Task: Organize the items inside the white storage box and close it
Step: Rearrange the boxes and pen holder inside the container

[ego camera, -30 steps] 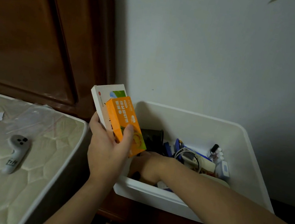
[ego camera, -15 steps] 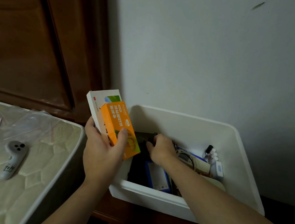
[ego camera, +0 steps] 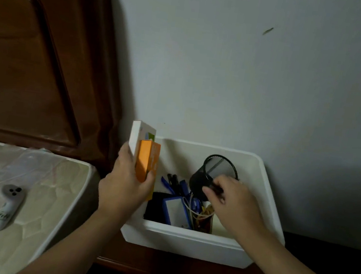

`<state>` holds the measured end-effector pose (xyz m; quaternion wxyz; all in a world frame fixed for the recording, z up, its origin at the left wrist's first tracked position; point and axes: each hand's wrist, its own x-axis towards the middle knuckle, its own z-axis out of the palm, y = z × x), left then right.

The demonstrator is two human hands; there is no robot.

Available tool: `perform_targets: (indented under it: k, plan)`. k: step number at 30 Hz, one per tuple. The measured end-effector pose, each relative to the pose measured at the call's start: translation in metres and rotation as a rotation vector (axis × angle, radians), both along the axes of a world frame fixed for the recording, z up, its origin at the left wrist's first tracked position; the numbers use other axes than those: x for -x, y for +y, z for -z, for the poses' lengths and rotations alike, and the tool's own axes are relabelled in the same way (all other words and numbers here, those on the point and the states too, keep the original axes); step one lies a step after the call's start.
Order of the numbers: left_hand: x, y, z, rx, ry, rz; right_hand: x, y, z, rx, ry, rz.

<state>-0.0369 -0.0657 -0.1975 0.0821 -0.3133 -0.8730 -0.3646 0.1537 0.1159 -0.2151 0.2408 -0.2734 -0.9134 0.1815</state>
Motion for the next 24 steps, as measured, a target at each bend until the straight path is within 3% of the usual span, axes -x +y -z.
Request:
perform_targets:
  k: [5, 10, 14, 17, 21, 24]
  plan:
    - [-0.007, 0.025, -0.012, 0.516, 0.004, -0.013, -0.014, -0.009, 0.016, -0.077, 0.011, 0.039]
    - [-0.015, 0.037, 0.0, 0.761, 0.002, -0.009, -0.013, -0.015, 0.015, -0.131, 0.009, 0.059]
    - [-0.025, 0.052, 0.011, 1.036, 0.116, 0.003, -0.014, -0.015, 0.014, -0.118, -0.017, 0.067]
    - [-0.03, 0.059, 0.027, 1.096, 0.035, -0.013, -0.015, -0.015, 0.013, -0.094, -0.035, 0.059]
    - [-0.025, 0.067, 0.037, 1.109, -0.256, -0.11, -0.016, -0.015, 0.013, -0.079, -0.044, 0.052]
    - [-0.022, 0.071, 0.042, 1.165, -0.277, -0.123, -0.015, -0.016, 0.012, -0.09, -0.052, 0.05]
